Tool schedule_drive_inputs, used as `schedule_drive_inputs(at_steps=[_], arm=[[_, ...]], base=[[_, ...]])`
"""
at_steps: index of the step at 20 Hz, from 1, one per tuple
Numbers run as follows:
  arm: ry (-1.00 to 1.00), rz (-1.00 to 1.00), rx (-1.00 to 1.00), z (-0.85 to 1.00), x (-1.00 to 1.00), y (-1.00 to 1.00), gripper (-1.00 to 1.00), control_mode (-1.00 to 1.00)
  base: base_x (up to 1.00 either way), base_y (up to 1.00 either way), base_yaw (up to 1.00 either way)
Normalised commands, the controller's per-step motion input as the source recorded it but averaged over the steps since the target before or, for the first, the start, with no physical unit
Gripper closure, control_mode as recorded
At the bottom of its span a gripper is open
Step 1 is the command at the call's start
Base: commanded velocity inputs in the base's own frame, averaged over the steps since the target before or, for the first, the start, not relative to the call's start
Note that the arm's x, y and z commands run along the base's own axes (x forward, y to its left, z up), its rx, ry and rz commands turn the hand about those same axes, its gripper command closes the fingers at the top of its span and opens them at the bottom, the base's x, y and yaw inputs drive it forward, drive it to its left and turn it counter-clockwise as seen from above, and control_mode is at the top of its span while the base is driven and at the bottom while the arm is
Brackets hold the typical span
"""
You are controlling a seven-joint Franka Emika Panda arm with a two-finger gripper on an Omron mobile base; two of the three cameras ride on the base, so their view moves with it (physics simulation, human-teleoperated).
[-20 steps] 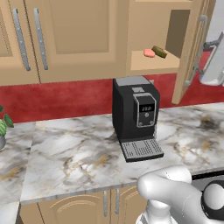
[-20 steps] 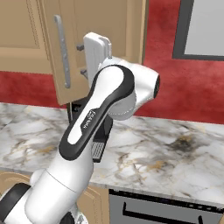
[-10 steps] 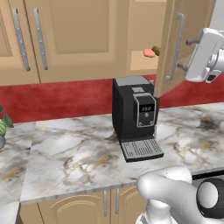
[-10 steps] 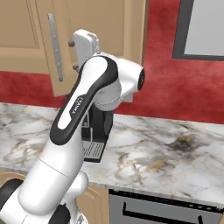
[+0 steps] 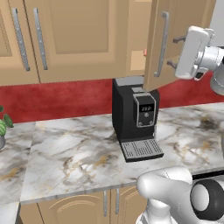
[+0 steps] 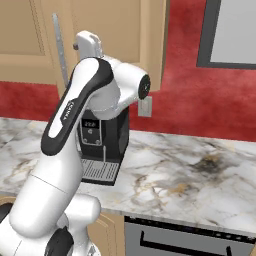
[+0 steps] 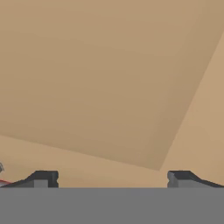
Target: Pick up the bar soap and sponge from the sink, and place them back in the cabinet, and close the cabinet door.
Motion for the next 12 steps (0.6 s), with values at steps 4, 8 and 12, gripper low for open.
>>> schedule_drive_inputs(at_steps=[4,8,12], arm=[[0.00,-0.17,0.00,0.00,0.40,0.43,-1.00,-1.00],[0.00,-0.17,0.00,0.00,0.39,0.38,-1.00,-1.00],[0.00,-0.16,0.00,0.00,0.39,0.33,-1.00,-1.00]], base=[[0.00,0.00,0.00],[0.00,0.00,0.00],[0.00,0.00,0.00]])
